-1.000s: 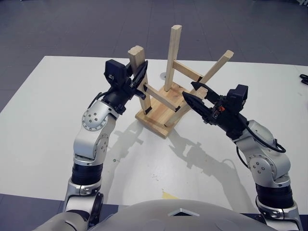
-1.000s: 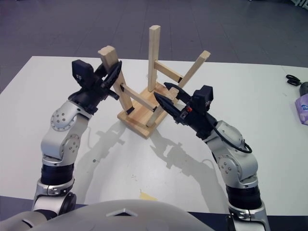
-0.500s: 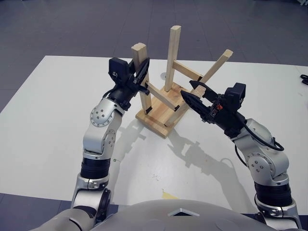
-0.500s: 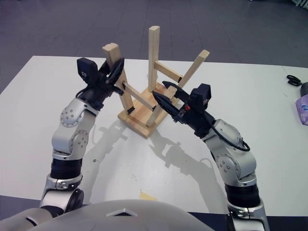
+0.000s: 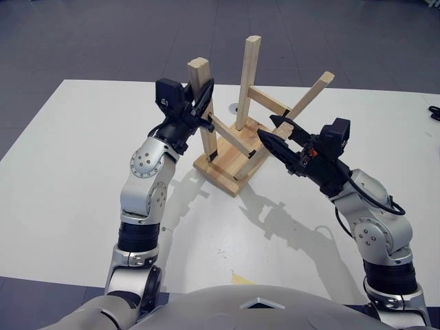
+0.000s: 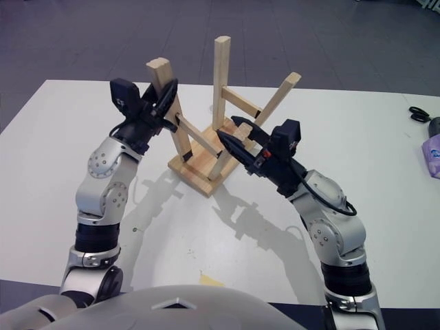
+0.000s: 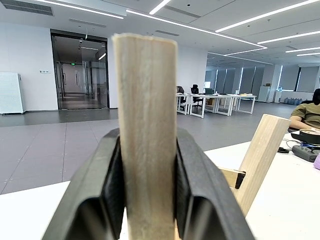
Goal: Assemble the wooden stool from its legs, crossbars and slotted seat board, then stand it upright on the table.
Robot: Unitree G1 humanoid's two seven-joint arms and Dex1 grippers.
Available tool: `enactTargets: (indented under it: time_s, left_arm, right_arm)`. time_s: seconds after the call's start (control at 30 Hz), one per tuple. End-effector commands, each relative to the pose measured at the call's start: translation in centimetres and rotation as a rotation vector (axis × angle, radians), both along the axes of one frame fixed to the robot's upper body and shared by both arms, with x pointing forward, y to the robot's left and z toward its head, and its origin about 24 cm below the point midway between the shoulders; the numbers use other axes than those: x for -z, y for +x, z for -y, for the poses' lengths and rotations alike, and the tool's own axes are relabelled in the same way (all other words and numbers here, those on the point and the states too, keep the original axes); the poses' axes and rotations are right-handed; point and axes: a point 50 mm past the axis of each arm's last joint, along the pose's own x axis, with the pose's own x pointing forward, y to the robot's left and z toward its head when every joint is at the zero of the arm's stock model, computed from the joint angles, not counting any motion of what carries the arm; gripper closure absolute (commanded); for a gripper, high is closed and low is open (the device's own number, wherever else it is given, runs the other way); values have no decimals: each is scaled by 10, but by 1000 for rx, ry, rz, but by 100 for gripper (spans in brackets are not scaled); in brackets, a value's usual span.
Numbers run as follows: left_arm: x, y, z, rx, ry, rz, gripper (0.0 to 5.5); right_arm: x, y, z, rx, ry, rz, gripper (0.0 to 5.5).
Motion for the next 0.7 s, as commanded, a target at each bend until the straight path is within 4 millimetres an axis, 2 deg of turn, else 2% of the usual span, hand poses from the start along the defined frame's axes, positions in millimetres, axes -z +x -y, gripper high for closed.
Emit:
enactTargets:
  time_s: [0.03,0.27,0.7]
  left_arm:
    - [-7,3,2,28,7,25,446]
    - [5,1,6,55,25,9,446]
    - [-6,-2,-1,33,62,61,446]
  right_arm:
    - [41,-7,-4,-37,-56,-250,341]
    - [41,-7,-5,-41,-53,-250,341]
    - [40,-7,-5,-44,-55,-249,341]
